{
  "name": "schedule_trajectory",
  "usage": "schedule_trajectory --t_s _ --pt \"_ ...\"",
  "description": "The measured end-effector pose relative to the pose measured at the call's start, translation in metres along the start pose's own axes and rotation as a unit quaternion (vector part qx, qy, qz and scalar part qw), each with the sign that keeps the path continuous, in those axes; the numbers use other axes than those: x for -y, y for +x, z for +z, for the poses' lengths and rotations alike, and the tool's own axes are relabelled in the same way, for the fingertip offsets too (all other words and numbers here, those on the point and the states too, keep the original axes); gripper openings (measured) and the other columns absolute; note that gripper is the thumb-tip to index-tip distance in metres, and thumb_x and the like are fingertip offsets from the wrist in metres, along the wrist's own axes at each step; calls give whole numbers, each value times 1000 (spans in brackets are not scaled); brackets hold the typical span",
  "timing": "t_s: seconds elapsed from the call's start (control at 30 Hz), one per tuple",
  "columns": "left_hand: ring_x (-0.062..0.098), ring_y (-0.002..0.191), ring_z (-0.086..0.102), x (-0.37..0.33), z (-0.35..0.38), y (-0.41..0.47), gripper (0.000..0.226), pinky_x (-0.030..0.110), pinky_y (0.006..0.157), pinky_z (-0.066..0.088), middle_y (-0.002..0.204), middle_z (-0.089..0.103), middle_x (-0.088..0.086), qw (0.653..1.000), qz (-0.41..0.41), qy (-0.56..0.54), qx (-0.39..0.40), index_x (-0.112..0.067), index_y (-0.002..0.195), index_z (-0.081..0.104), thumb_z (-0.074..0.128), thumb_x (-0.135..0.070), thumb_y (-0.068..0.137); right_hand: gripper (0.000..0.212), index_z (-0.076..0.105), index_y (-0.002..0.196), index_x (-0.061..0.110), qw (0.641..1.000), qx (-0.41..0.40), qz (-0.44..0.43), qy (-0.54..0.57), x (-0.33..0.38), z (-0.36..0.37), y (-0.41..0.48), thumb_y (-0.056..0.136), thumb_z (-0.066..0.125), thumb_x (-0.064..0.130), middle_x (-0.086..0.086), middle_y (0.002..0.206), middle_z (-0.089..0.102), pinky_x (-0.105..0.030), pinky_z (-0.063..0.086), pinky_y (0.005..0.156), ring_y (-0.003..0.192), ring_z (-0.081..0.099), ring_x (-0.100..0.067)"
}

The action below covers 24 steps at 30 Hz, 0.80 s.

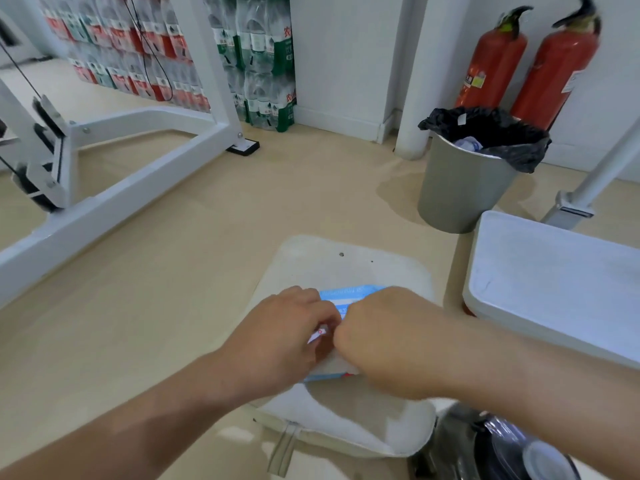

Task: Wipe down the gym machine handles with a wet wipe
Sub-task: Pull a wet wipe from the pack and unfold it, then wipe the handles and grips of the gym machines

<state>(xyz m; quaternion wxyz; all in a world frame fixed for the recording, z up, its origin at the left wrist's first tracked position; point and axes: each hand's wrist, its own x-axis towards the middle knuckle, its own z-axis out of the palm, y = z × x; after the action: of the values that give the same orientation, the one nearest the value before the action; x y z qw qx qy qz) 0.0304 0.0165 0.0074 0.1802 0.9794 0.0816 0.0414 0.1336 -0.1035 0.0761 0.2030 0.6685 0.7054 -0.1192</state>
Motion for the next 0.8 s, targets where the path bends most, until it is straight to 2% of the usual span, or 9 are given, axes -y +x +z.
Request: schedule_trajectory --t_s 0.03,0.1,0.2,0.27,0.33,0.43,0.57,0.67,0.8 --pt "6 71 43 -1 -4 2 15 23 62 34 67 46 -14 1000 -8 -13 -4 -34 67 50 45 -36 81 13 54 77 10 997 -28 13 72 -13 1 1 86 45 7 -4 68 51 -33 39 52 60 47 -22" --pt "4 67 53 -5 -19 6 17 18 60 41 69 62 -8 980 -82 -171 -62 -27 73 62 55 -33 88 35 68 100 17 950 -109 57 286 -38 -7 1 84 42 2 -1 95 68 -33 48 79 89 60 -18" --pt "10 76 65 -20 -58 14 19 23 68 52 88 74 5 781 -203 -583 -89 -14 94 66 65 -31 85 47 65 115 21 780 -247 95 567 -50 -25 -7 86 41 -8 8 109 65 -16 42 82 93 56 -1" --pt "17 75 68 -34 -79 13 36 26 67 55 88 73 10 718 -213 -658 -75 -16 102 58 74 -32 73 51 57 125 26 688 -259 89 672 -43 -41 -16 90 42 -7 6 115 63 -16 45 75 91 57 -2" --pt "21 69 67 -55 -98 8 48 28 62 55 84 72 13 696 -231 -676 -71 -17 106 52 79 -21 66 58 50 132 32 623 -245 104 735 -32 -60 -30 91 40 -8 -1 122 62 -24 51 79 97 60 -12" --pt "22 66 63 -86 -142 -6 50 27 60 53 83 70 12 678 -284 -676 -52 -17 104 51 82 -10 66 67 38 136 49 614 -205 140 749 -16 -99 -70 93 42 -2 2 128 61 -26 47 94 111 59 -13" --pt "14 68 60 -136 -230 -29 26 22 66 48 74 67 -1 727 -306 -609 -83 -20 87 65 78 -5 70 76 32 135 55 602 -231 232 729 18 -185 -135 90 37 -6 19 127 55 -6 42 65 96 57 4" --pt "11 68 60 -186 -311 -42 25 17 64 47 73 68 -3 707 -321 -617 -129 -23 75 71 76 1 73 75 33 131 57 595 -308 317 671 37 -272 -181 88 41 -4 22 119 55 -22 47 65 86 60 -7" --pt "10 62 55 -248 -435 -58 31 16 56 42 69 64 -2 674 -294 -663 -137 -21 76 72 67 10 78 49 46 110 45 518 -393 379 659 49 -396 -250 85 56 3 8 92 56 -28 52 58 71 62 -15"
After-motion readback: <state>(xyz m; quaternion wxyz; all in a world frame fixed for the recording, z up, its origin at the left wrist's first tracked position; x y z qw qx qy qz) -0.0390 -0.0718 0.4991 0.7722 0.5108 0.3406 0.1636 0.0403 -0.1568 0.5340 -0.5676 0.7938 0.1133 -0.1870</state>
